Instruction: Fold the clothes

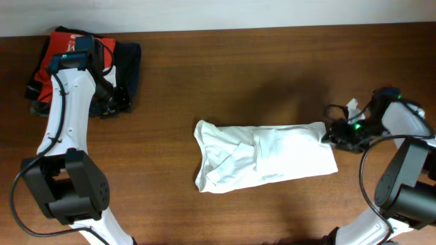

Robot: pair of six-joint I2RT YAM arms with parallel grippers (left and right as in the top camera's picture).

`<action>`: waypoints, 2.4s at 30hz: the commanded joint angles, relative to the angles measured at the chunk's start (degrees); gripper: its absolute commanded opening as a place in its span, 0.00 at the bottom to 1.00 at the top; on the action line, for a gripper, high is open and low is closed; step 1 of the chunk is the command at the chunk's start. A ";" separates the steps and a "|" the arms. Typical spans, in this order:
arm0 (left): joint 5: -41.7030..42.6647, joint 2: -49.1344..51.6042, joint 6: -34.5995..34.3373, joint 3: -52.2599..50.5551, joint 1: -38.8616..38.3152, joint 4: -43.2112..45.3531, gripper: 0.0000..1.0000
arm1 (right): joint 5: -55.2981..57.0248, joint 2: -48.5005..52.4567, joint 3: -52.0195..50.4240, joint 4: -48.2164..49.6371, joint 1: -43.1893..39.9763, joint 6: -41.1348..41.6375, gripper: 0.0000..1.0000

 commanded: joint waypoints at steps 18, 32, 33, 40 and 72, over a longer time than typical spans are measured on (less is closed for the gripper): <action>0.44 0.26 -0.31 -0.28 0.15 0.02 0.34 | 0.44 -0.33 -3.91 9.86 -0.50 -4.50 0.04; 0.44 0.26 -0.31 -0.28 0.15 0.07 0.34 | 3.63 -0.33 32.11 -27.91 20.48 0.15 0.04; 0.44 0.26 -0.31 -0.28 0.15 0.07 0.34 | 3.78 -0.33 29.46 -27.04 23.96 2.91 0.04; 0.44 0.26 -0.31 -0.28 0.15 0.11 0.34 | 2.64 -0.33 5.77 -3.74 37.07 15.10 0.04; 45.03 21.75 4.15 -2.73 -39.56 40.28 0.00 | -13.84 -3.13 -9.68 -3.17 0.33 1.86 0.04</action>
